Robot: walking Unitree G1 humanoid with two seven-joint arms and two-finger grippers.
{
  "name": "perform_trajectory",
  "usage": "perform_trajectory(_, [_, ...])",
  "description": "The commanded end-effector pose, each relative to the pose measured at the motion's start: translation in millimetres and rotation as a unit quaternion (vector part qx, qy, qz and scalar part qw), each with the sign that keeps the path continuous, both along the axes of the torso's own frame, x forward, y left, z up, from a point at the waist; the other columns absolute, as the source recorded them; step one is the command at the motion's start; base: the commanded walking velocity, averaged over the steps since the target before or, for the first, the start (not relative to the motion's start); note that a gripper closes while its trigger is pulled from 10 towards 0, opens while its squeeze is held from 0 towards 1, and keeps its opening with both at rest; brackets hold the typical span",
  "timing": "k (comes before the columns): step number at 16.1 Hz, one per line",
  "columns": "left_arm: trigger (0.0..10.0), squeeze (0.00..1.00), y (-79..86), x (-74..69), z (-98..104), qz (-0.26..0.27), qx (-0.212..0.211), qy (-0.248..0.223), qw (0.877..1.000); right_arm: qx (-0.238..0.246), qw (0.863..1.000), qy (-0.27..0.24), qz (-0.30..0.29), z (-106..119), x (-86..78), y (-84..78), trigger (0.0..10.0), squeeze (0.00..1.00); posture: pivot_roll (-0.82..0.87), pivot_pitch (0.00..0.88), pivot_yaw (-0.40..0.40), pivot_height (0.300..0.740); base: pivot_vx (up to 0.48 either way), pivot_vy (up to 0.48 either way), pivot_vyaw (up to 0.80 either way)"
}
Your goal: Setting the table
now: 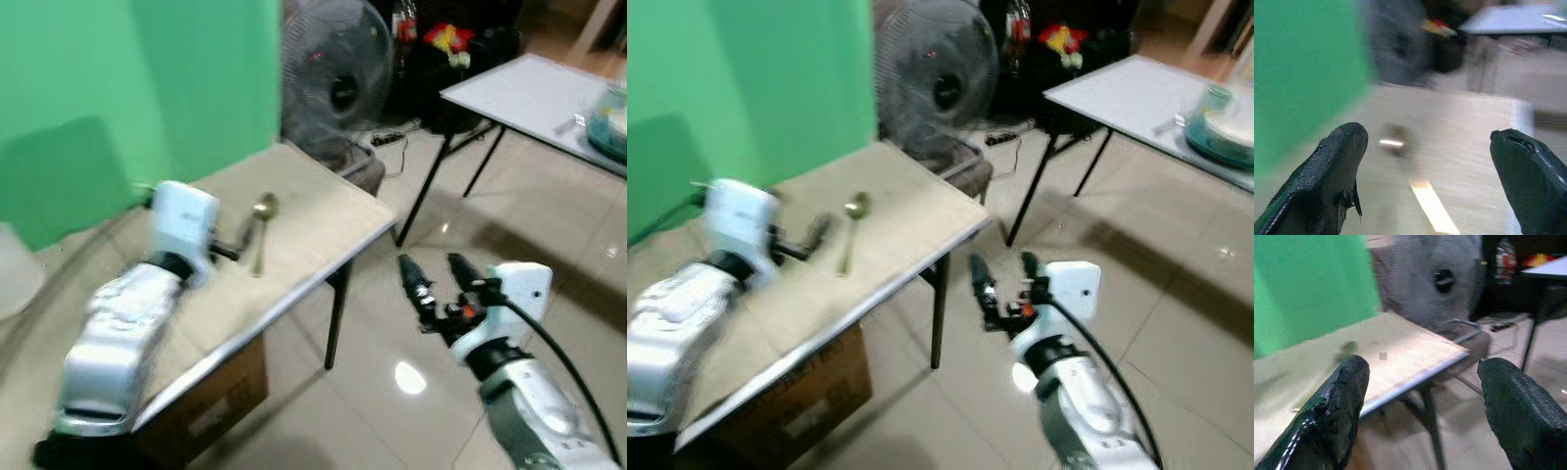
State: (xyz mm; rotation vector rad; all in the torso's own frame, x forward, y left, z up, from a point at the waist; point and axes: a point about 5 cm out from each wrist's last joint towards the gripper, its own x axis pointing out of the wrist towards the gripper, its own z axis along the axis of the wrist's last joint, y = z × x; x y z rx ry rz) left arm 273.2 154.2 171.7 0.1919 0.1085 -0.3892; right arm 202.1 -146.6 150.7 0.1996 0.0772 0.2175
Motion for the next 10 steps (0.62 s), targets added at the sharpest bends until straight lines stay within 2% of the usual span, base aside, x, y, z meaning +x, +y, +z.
perform_trajectory(1, [10.0, 1.0, 2.3, 3.6, -1, -0.004, -0.003, 0.018, 1.0, -0.002, 1.0, 0.002, 0.005, 2, 1.8, -1.2, 10.0, 0.0, -0.12, 0.0, -0.017, 0.74, 0.0, 0.0, 0.0])
perform_trajectory(4, [10.0, 1.0, -1.4, 14.5, -7, -0.008, -0.005, 0.052, 0.999, -0.013, 1.0, 0.014, 0.006, 0, 5.4, -10.4, 10.0, 0.0, -0.13, 0.0, -0.025, 0.74, 0.0, 0.0, 0.0])
perform_trajectory(5, [10.0, 1.0, -1.7, 25.9, -11, 0.004, -0.013, 0.07, 0.997, -0.017, 1.0, 0.017, 0.009, 0, 6.8, -14.0, 10.0, 1.0, -0.13, 0.0, -0.033, 0.74, 0.0, 0.0, 0.0])
perform_trajectory(6, [10.0, 1.0, -2.3, 43.7, -17, 0.023, -0.014, 0.094, 0.995, -0.022, 0.999, 0.022, 0.019, 0, 7.7, -17.4, 10.0, 1.0, -0.14, 0.0, -0.036, 0.74, 0.0, 0.0, 0.0])
perform_trajectory(7, [10.0, 1.0, -2.9, 52.2, -19, 0.029, -0.01, 0.102, 0.994, -0.026, 0.999, 0.027, 0.029, -1, 7.5, -17.6, 10.0, 1.0, -0.14, 0.0, -0.037, 0.74, 0.0, 0.0, 0.0])
perform_trajectory(8, [10.0, 0.89, -9.6, 67.9, -20, 0.02, -0.029, 0.118, 0.992, -0.039, 0.996, 0.044, 0.067, -4, 5.9, -14.9, 10.0, 1.0, -0.15, 0.0, -0.037, 0.74, 0.0, 0.0, 0.0])
perform_trajectory(9, [10.0, 0.49, -13.2, 72.9, -20, 0.011, -0.04, 0.126, 0.991, -0.047, 0.994, 0.053, 0.089, -6, 4.5, -13.0, 10.0, 1.0, -0.15, 0.0, -0.037, 0.74, 0.0, 0.0, 0.0])
perform_trajectory(10, [10.0, 0.27, -16.3, 76.9, -21, 0.003, -0.047, 0.137, 0.99, -0.055, 0.991, 0.059, 0.109, -7, 3.2, -11.4, 10.0, 1.0, -0.16, 0.0, -0.033, 0.74, 0.0, 0.0, 0.0])
